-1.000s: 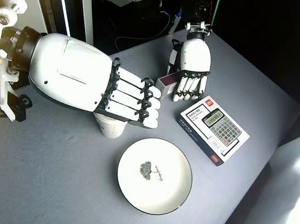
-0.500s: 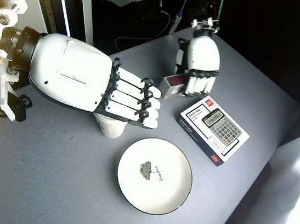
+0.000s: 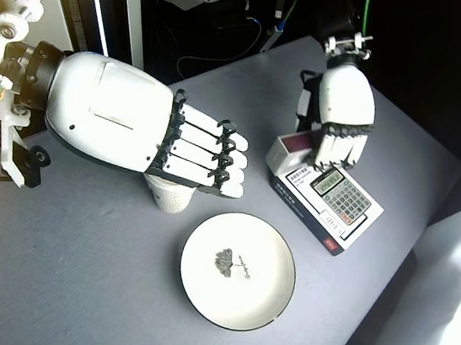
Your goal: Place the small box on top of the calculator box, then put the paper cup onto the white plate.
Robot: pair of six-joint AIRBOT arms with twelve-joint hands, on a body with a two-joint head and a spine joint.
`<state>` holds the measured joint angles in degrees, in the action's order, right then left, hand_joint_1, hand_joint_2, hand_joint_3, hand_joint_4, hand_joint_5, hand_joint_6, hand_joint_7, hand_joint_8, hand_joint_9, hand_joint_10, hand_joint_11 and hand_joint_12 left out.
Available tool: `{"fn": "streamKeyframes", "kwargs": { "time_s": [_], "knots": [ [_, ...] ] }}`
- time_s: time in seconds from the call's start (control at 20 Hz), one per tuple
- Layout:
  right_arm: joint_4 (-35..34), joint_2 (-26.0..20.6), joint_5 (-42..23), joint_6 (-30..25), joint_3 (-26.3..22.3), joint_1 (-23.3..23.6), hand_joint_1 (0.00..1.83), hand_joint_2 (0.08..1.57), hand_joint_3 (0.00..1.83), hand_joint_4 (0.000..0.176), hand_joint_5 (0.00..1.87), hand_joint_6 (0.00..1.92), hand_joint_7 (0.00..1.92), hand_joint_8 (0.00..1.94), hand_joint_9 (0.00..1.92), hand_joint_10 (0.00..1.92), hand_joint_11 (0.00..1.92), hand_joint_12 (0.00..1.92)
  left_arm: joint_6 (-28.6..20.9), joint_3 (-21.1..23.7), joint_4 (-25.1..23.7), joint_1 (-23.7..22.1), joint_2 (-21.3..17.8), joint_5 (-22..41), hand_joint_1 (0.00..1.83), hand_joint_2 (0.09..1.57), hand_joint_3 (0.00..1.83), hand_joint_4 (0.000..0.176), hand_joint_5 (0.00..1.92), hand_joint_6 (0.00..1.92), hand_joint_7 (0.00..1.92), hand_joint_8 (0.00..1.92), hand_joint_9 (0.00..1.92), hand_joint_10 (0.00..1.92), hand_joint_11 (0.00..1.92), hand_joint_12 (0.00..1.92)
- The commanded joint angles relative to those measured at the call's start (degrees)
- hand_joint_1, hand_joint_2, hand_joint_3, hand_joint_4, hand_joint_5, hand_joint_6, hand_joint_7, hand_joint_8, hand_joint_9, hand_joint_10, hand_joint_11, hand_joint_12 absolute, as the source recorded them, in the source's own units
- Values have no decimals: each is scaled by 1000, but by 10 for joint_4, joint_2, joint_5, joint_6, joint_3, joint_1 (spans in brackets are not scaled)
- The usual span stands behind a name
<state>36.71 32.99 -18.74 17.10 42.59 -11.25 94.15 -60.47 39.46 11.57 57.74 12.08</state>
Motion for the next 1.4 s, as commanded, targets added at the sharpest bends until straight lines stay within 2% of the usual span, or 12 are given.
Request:
{"fn": "streamKeyframes", "kwargs": {
  "time_s": [0.0,0.1,0.25,0.3,0.55,0.6,0.8,1.0,1.1,1.15,1.3,1.35],
  "knots": [
    [-14,-7,-51,-4,-1,11,824,942,3,0,0,0,0,0,0,0,0,0,-12,-10,-18,-7,0,35,1210,1170,2,0,854,1034,909,1271,835,909,592,1241],
    [-14,-7,-47,-5,-1,16,771,957,8,0,0,0,0,0,0,0,0,0,-30,-35,-35,-10,15,37,1207,1176,3,0,841,1052,898,1284,823,911,592,1225],
    [-14,-6,-47,-10,-1,15,825,944,1,0,0,0,0,0,0,0,0,0,-70,-67,-76,-14,29,36,1219,1160,0,0,879,991,926,1251,855,905,632,1197],
    [-14,-6,-45,-10,-1,15,796,950,4,0,0,0,0,0,0,0,0,0,-84,-81,-92,-17,35,32,1209,1164,1,0,869,1026,917,1250,855,897,626,1200],
    [-14,-4,-28,-10,-2,16,761,970,10,0,0,0,0,0,0,0,0,0,-91,-117,-98,-30,52,29,1215,1160,0,0,883,997,925,1240,850,896,623,1214],
    [-15,1,-26,-10,-2,16,823,946,0,0,0,0,0,0,0,0,0,0,-94,-123,-98,-30,55,29,1223,1153,1,0,881,983,949,1215,880,853,640,1198],
    [-16,17,-3,-10,-2,16,784,968,7,0,0,0,0,0,0,0,0,0,-95,-132,-98,-26,58,29,1221,1158,0,0,871,1002,943,1220,908,772,651,1130],
    [-31,34,3,-10,-2,14,837,944,0,0,0,0,0,0,0,0,0,0,-100,-135,-101,-22,57,29,1233,1149,0,0,898,939,949,1231,895,807,642,1153],
    [-31,39,3,-10,-2,12,774,961,4,0,0,0,0,0,0,0,0,0,-103,-134,-101,-20,58,29,1227,1156,1,0,887,961,934,1255,891,812,662,1131],
    [-31,40,2,-10,-2,11,807,956,1,0,0,0,0,0,0,0,0,0,-103,-134,-100,-19,58,29,1215,1172,4,0,831,1058,922,1259,879,822,633,1149],
    [-31,48,-1,3,-2,9,827,948,0,0,0,0,0,0,0,0,0,0,-103,-134,-99,-19,58,29,1225,1155,0,0,892,961,936,1243,864,855,624,1186],
    [-31,50,-2,8,-2,8,801,968,7,0,0,0,0,0,0,0,0,0,-103,-135,-99,-19,58,29,1214,1166,3,0,852,1034,925,1243,853,850,603,1203]
  ]
}}
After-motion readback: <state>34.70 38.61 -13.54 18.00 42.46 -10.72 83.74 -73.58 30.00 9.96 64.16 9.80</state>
